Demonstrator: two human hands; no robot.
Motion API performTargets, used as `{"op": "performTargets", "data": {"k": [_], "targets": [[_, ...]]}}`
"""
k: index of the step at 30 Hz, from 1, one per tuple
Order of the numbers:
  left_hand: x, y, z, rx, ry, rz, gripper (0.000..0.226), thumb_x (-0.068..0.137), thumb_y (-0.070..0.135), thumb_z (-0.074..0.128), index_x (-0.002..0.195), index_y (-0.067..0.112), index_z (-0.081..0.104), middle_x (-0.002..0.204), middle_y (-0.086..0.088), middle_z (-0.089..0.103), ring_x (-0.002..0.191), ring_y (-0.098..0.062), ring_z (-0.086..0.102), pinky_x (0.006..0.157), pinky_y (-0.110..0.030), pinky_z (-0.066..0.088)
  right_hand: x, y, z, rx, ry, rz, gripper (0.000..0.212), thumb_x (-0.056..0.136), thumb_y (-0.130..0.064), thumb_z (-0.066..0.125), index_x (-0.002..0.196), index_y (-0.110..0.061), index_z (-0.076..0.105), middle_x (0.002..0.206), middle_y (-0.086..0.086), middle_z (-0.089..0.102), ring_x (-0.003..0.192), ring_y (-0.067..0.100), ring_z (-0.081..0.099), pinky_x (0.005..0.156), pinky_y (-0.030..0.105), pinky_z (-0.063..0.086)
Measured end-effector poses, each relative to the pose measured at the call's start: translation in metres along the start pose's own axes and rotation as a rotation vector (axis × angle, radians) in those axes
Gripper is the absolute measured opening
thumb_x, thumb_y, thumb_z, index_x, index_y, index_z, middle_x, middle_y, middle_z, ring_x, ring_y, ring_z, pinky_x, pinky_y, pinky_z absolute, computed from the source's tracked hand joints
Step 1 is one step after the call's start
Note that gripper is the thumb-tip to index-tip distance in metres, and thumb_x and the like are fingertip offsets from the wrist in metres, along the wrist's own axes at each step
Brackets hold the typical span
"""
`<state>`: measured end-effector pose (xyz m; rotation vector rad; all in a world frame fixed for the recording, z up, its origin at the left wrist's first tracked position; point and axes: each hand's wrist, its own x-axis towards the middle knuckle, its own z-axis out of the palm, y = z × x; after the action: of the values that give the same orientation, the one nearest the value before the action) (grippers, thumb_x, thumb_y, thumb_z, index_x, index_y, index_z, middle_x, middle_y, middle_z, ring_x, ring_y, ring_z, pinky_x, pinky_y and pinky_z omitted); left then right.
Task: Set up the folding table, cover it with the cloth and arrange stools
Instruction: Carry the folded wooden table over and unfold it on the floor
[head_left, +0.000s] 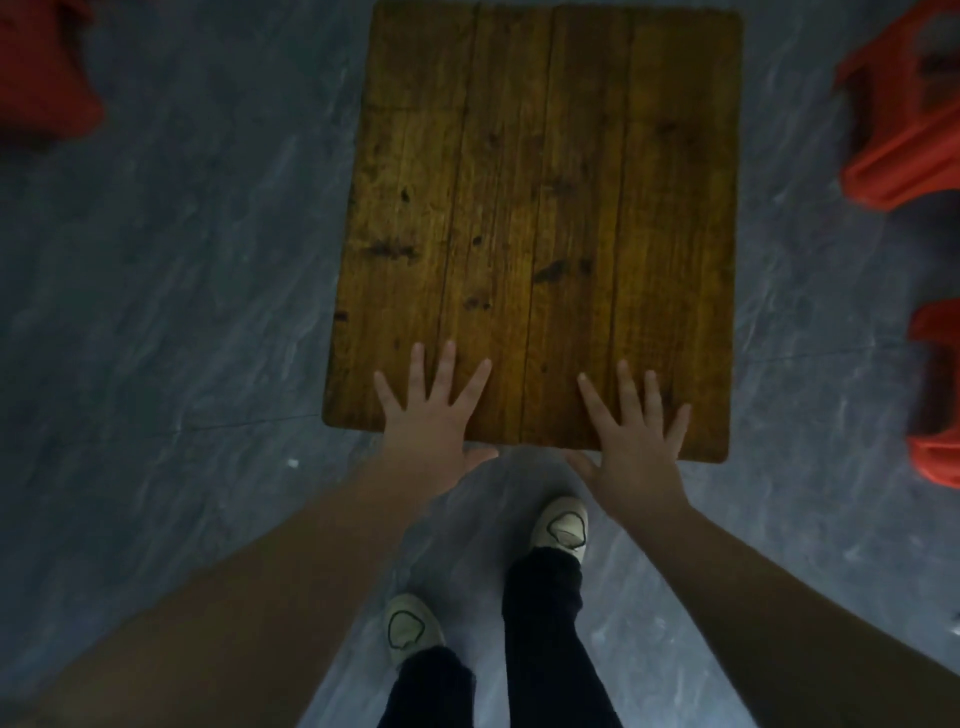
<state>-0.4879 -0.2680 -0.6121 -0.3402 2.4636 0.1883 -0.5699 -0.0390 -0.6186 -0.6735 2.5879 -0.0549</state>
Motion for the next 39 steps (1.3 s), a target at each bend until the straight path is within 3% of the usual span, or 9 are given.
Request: {"op": "performTargets", "data": {"k": [5,10,22,27,30,34,39], "targets": [[0.004,0.004,-0.004,0.025,-0.042,-0.024,0.109,0.082,0.084,0.036,0.143,0.037,-0.041,0.15,-0.009,-0.047,0.139,-0.044,-0.039,0.107,-0.079,-0.008,0.003,0.007,-0.003,-0.014,-0.017,-0.021,0.093,0.087,-0.06,0.06,0.157,-0.043,0.002,0.167,0.008,0.004,0.152,0.037,-0.003,0.114,0.072,0.007],[0.006,0.004,-0.005,0.001,-0.072,-0.033,0.106,0.085,0.081,0.035,0.141,0.037,-0.043,0.148,-0.01,-0.05,0.137,-0.044,-0.042,0.106,-0.078,-0.013,0.004,0.007,-0.007,-0.005,-0.031,-0.026,0.091,0.089,-0.058,0.059,0.157,-0.043,0.001,0.168,0.007,0.003,0.152,0.036,-0.005,0.115,0.07,0.005],[0.026,-0.001,-0.008,0.015,0.056,-0.028,0.101,0.09,0.071,0.04,0.149,0.034,-0.032,0.157,-0.014,-0.036,0.141,-0.046,-0.034,0.106,-0.079,-0.008,0.035,0.013,-0.017,-0.06,-0.007,-0.087,0.088,0.088,-0.051,0.064,0.158,-0.039,0.011,0.166,0.009,0.013,0.151,0.04,0.005,0.114,0.073,0.01],[0.042,-0.005,-0.027,-0.023,0.054,-0.05,0.089,0.083,0.071,0.013,0.15,0.033,-0.03,0.158,-0.015,-0.033,0.142,-0.046,-0.032,0.106,-0.079,-0.005,0.066,0.014,-0.032,-0.075,-0.02,-0.107,0.089,0.09,-0.045,0.064,0.158,-0.04,0.007,0.167,0.007,0.009,0.152,0.038,0.001,0.114,0.072,0.01],[0.054,-0.005,-0.044,-0.044,0.035,-0.074,0.086,0.082,0.065,0.009,0.148,0.032,-0.035,0.156,-0.015,-0.038,0.141,-0.047,-0.035,0.107,-0.078,-0.004,0.09,0.015,-0.044,-0.09,-0.027,-0.131,0.089,0.091,-0.046,0.064,0.158,-0.042,0.005,0.167,0.006,0.007,0.152,0.037,-0.001,0.115,0.072,0.009],[0.076,-0.01,-0.055,-0.066,0.061,-0.109,0.091,0.09,0.075,0.021,0.148,0.033,-0.034,0.156,-0.015,-0.037,0.142,-0.047,-0.033,0.107,-0.078,-0.004,0.122,0.014,-0.059,-0.123,-0.034,-0.165,0.089,0.091,-0.05,0.061,0.158,-0.042,0.003,0.167,0.006,0.007,0.153,0.037,0.0,0.115,0.071,0.01],[0.104,-0.023,-0.069,-0.089,0.086,-0.131,0.098,0.085,0.079,0.028,0.149,0.035,-0.032,0.156,-0.014,-0.035,0.142,-0.047,-0.031,0.105,-0.08,-0.003,0.158,0.006,-0.078,-0.119,-0.05,-0.173,0.086,0.092,-0.051,0.057,0.157,-0.044,0.002,0.168,0.005,0.004,0.153,0.036,-0.003,0.116,0.07,0.007]]}}
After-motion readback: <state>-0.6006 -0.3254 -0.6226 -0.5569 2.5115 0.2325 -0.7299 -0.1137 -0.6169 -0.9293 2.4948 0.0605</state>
